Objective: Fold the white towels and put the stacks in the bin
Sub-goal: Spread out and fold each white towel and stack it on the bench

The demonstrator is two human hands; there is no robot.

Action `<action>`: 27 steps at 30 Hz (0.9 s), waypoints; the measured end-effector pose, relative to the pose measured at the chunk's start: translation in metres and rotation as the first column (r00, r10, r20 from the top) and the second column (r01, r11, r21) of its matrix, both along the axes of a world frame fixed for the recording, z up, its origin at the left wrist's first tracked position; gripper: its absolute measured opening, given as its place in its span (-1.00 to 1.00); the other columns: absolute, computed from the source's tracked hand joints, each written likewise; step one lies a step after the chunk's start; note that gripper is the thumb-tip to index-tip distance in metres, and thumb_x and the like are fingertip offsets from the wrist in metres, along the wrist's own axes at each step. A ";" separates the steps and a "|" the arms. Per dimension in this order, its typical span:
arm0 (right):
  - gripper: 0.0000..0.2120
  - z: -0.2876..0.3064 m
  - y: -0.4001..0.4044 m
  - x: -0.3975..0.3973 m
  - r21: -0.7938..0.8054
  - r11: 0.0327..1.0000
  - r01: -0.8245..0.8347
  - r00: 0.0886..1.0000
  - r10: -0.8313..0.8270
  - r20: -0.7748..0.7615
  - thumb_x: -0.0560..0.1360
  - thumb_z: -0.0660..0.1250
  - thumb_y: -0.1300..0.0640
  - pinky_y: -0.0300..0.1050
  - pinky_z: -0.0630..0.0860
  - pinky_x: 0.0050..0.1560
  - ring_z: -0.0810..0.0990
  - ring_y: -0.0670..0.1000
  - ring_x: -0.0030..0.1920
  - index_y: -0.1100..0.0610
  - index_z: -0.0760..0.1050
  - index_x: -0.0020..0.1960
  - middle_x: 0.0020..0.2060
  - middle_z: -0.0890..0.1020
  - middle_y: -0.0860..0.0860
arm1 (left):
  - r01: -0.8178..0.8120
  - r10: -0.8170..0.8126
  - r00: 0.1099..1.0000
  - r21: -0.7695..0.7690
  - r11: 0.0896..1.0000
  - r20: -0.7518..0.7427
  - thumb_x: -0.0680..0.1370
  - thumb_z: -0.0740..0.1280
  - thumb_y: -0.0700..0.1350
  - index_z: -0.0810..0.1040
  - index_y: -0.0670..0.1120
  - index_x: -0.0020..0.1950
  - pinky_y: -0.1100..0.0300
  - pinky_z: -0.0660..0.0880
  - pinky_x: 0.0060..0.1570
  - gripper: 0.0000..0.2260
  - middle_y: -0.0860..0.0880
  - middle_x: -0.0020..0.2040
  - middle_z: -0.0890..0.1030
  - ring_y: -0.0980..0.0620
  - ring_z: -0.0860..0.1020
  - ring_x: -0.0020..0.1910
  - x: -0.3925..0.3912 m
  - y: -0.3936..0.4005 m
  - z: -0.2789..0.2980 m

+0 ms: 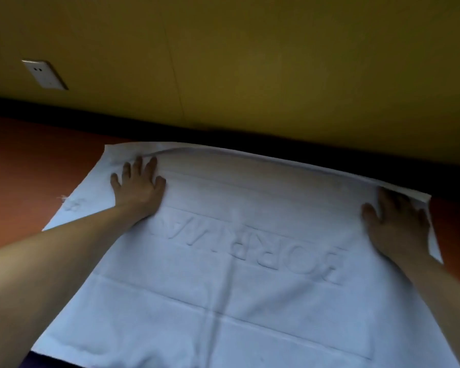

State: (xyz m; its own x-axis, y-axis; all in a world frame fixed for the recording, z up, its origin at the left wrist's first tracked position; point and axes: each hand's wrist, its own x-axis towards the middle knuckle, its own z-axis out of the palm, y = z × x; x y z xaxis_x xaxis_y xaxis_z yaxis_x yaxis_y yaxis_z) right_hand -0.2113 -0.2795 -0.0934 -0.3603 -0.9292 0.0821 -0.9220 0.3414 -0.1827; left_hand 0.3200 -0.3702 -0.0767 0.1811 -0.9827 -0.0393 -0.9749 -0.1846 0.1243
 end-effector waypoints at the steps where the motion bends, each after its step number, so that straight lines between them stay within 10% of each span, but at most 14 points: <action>1: -0.26 -0.002 -0.010 -0.005 0.003 1.000 0.002 1.000 -0.002 -0.001 0.50 -0.05 -0.29 0.29 0.12 0.48 0.22 0.17 0.54 0.03 0.17 0.59 0.54 0.27 0.17 | -0.026 0.026 1.000 -0.007 1.000 0.013 0.61 -0.04 0.21 0.05 0.11 0.64 -0.33 0.00 0.49 -0.41 -0.11 0.66 0.05 -0.25 0.08 0.59 0.000 -0.013 -0.002; 11: -0.39 -0.008 -0.029 -0.022 -0.088 0.996 -0.035 0.993 0.024 -0.118 0.51 0.01 -0.24 0.32 0.27 0.39 0.36 0.13 0.46 0.03 0.37 0.44 0.43 0.45 0.11 | -0.104 0.106 0.994 -0.061 0.993 0.037 0.59 -0.04 0.21 0.18 0.02 0.59 -0.38 0.07 0.43 -0.40 -0.27 0.57 0.21 -0.35 0.19 0.52 0.004 -0.076 -0.011; 21: -0.28 0.004 0.034 0.004 0.031 0.998 0.057 0.998 -0.058 0.033 0.56 -0.02 -0.33 0.30 -0.08 0.53 0.05 0.07 0.61 -0.03 0.05 0.63 0.61 0.14 0.06 | 0.351 -0.353 0.936 -0.098 0.931 0.001 0.58 -0.03 0.18 0.35 -0.09 0.55 -0.28 0.29 0.38 -0.38 -0.29 0.51 0.36 -0.36 0.37 0.42 -0.100 0.091 0.000; 27: -0.35 0.030 0.067 -0.025 0.139 0.990 0.027 0.996 -0.038 0.079 0.61 0.08 -0.24 0.18 0.19 0.50 0.21 0.24 0.53 0.02 0.10 0.62 0.57 0.21 0.16 | 0.711 -0.738 0.666 -0.208 0.672 -0.106 0.59 0.15 0.15 0.38 -0.02 0.55 -0.19 0.27 0.48 -0.45 -0.18 0.57 0.32 -0.27 0.34 0.51 -0.219 0.235 0.007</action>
